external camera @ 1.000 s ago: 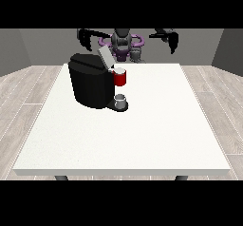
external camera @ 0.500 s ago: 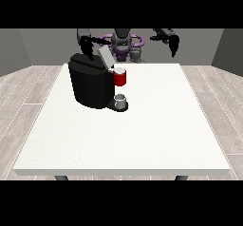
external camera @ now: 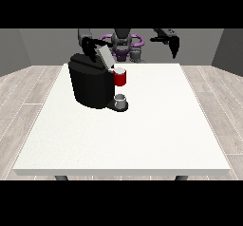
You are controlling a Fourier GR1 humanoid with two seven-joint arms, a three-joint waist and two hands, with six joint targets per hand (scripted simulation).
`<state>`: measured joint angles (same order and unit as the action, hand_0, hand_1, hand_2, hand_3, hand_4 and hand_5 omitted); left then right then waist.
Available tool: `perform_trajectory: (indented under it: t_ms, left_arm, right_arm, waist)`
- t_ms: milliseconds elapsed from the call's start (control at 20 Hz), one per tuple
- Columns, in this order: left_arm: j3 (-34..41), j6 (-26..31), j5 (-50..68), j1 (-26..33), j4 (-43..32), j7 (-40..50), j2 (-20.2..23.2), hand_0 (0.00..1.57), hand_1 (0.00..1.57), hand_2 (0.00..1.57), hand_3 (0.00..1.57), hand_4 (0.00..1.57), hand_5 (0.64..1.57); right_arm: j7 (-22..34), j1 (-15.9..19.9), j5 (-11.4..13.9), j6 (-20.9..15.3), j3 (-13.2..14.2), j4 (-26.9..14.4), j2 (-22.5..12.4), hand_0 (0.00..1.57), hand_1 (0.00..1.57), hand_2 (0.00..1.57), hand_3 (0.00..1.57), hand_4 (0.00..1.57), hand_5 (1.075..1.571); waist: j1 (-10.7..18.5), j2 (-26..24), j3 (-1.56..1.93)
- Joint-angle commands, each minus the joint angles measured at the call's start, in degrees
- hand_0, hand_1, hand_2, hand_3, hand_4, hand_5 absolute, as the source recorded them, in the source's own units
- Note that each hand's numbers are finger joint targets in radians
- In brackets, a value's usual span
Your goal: Insert the coffee pod into the coffee machine and close the lid
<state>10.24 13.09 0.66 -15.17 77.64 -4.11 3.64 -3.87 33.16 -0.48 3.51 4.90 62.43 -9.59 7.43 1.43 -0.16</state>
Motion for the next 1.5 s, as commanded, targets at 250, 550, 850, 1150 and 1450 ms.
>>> perform_trajectory:
  t_ms: [250,550,850,1150,1450]
  left_arm:
    - [-0.86,-0.71,-0.19,0.27,1.90,-1.70,1.41,0.00,0.00,0.00,0.00,0.00,1.571]
    - [0.38,-1.58,1.81,-0.60,1.77,2.45,2.54,0.00,0.00,0.00,0.00,0.00,1.571]
    - [-0.10,-2.47,1.31,-0.28,-0.16,-0.02,1.91,0.00,0.00,0.00,0.00,0.00,1.571]
    - [-0.21,-2.86,0.37,-2.01,-1.15,-0.57,2.54,0.00,0.00,0.00,0.00,0.19,1.571]
    - [-0.60,-2.68,0.59,-2.86,-0.69,-1.39,2.53,0.00,0.00,0.00,0.00,0.18,1.571]
  right_arm:
    - [-0.77,6.37,0.40,0.28,1.43,-4.69,-0.54,0.00,0.00,0.00,0.00,0.00,1.571]
    - [0.94,5.92,2.31,0.25,-1.27,-4.63,1.45,0.00,0.00,0.00,0.00,0.00,1.571]
    - [0.69,9.10,4.00,-0.82,-2.61,-4.28,2.59,0.00,0.00,0.00,0.00,0.21,1.571]
    - [1.04,10.95,7.66,-3.30,-6.04,-3.05,3.83,0.00,0.00,0.00,0.00,0.12,1.571]
    - [3.91,16.06,7.13,-4.35,-4.07,-2.70,1.78,0.00,0.00,0.00,0.00,0.12,1.571]
  waist:
    - [1.41,4.24,0.16]
    - [-0.63,1.64,0.16]
    - [-0.36,2.37,0.15]
    - [0.62,4.19,0.15]
    - [3.23,5.71,0.15]
